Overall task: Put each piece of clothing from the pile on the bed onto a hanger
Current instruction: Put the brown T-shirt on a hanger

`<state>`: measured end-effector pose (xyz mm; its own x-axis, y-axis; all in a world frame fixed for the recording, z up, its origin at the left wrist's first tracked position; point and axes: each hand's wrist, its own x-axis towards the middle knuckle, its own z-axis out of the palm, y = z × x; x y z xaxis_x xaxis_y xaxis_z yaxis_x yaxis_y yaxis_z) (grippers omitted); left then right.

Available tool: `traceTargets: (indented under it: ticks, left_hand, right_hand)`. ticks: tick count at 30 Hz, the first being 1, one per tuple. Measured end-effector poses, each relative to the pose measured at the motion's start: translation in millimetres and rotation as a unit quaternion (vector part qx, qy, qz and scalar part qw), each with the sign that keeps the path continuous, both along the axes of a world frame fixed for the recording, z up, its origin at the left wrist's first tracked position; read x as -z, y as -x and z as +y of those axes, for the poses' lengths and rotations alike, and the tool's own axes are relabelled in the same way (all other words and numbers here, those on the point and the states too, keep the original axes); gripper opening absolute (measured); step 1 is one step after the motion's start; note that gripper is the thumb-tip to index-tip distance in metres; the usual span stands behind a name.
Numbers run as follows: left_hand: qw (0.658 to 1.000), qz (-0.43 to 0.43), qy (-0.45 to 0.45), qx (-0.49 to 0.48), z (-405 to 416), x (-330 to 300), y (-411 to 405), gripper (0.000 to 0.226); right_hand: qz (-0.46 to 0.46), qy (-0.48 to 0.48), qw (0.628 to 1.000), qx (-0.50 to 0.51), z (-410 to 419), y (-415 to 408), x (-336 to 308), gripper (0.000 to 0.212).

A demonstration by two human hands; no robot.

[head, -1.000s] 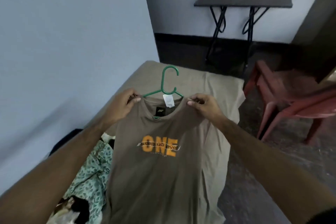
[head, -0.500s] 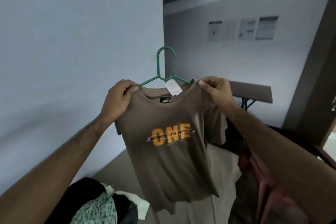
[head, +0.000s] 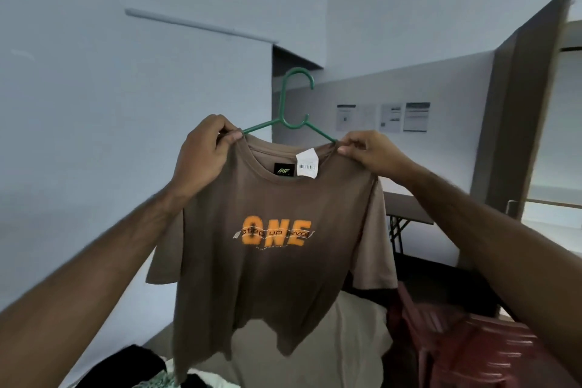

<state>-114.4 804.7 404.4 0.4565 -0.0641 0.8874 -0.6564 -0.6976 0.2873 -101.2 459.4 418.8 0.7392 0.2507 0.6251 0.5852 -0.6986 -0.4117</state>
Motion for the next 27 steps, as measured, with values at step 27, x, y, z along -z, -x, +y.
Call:
traceTargets:
  ticks: [27]
  left_hand:
    - [0.980, -0.033, -0.025, 0.194, -464.3, -66.6, -27.9, 0.004]
  right_hand:
    - [-0.088, 0.015, 0.987, 0.134, -449.5, 73.7, -86.5, 0.016]
